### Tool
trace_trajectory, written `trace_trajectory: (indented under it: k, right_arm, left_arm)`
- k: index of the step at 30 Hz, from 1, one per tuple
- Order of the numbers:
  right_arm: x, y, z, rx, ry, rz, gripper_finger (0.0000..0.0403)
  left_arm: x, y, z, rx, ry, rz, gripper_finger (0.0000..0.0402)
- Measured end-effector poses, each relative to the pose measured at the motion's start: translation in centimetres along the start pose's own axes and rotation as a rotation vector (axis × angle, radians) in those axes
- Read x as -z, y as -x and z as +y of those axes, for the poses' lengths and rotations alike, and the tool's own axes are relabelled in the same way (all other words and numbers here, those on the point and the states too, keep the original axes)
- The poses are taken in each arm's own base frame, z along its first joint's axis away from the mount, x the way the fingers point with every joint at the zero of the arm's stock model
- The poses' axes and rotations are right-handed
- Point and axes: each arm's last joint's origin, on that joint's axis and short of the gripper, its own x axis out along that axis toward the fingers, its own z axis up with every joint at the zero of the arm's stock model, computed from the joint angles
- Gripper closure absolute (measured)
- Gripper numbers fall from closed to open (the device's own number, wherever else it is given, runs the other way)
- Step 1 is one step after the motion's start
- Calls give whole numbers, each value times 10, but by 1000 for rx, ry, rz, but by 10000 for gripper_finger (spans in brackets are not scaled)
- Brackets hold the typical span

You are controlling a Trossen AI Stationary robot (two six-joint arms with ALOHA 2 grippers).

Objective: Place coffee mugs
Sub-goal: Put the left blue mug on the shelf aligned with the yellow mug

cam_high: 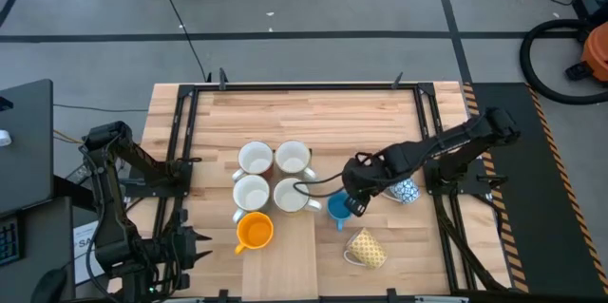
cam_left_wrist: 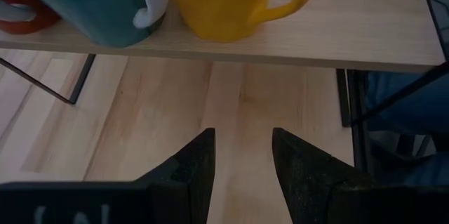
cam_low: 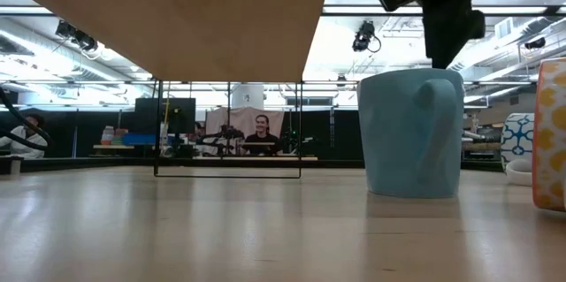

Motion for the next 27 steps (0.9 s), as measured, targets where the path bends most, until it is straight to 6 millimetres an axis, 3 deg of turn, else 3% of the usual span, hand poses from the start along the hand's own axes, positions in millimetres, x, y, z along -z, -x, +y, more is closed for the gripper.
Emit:
trace_trajectory:
  k: [15,27]
  right_arm:
    - [15,1,12,41,-105,-109,245]
    - [24,-26,1,55,-185,-118,245]
  left_arm:
    - [1,0,-3,32,22,39,253]
    - [1,0,-3,34,22,38,253]
